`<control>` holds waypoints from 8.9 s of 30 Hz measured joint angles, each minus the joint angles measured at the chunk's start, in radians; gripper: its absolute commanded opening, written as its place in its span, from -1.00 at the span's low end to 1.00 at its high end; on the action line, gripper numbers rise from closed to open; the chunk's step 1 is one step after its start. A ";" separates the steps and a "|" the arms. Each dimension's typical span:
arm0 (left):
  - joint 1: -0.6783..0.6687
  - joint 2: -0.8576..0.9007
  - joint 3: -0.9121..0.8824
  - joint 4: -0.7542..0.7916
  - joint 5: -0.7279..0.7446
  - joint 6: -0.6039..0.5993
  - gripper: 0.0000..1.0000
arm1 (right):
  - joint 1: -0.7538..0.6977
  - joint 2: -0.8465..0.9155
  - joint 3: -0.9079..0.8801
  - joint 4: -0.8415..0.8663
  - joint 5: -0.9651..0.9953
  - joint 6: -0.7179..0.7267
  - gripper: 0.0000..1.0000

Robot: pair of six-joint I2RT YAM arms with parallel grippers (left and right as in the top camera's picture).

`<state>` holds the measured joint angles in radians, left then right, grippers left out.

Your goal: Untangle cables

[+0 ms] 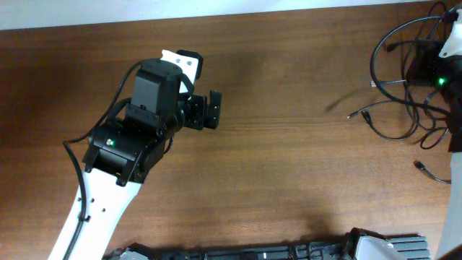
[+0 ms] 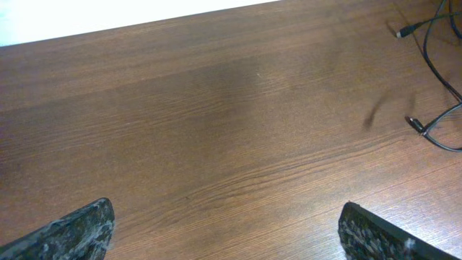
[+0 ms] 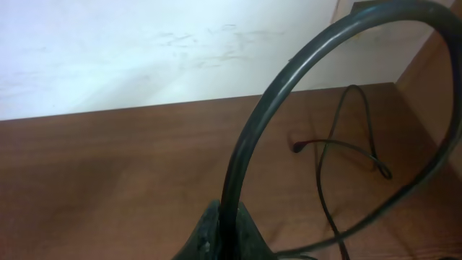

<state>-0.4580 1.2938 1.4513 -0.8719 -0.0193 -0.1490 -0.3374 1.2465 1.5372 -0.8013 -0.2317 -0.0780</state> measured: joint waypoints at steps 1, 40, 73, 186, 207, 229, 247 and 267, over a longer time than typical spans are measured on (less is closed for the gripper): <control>0.000 0.000 0.000 0.000 0.000 0.000 0.98 | 0.000 0.000 0.000 0.000 0.000 0.000 -0.92; 0.000 0.000 0.000 0.000 0.000 0.000 0.98 | 0.000 0.023 0.000 0.001 0.000 0.000 -0.92; 0.000 0.000 0.000 0.000 0.000 0.000 0.98 | -0.001 0.204 0.000 0.310 0.049 0.000 -0.92; 0.000 0.000 0.000 0.000 0.000 0.000 0.98 | 0.522 -0.409 -0.689 0.321 0.007 0.002 1.00; 0.000 0.000 0.000 0.000 0.000 0.000 0.98 | 0.522 -0.966 -1.499 1.049 0.051 0.000 1.00; 0.000 0.000 0.000 0.000 0.000 0.000 0.98 | 0.415 -1.233 -1.527 0.729 0.201 0.054 1.00; 0.000 0.000 0.000 0.000 0.000 0.000 0.98 | 0.402 -1.233 -1.527 0.727 0.229 0.129 1.00; 0.000 0.000 0.000 -0.008 -0.039 0.000 0.98 | 0.402 -1.233 -1.527 0.727 0.229 0.131 1.00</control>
<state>-0.4580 1.2942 1.4513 -0.8803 -0.0586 -0.1486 0.0650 0.0135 0.0105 -0.0742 -0.0029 0.0528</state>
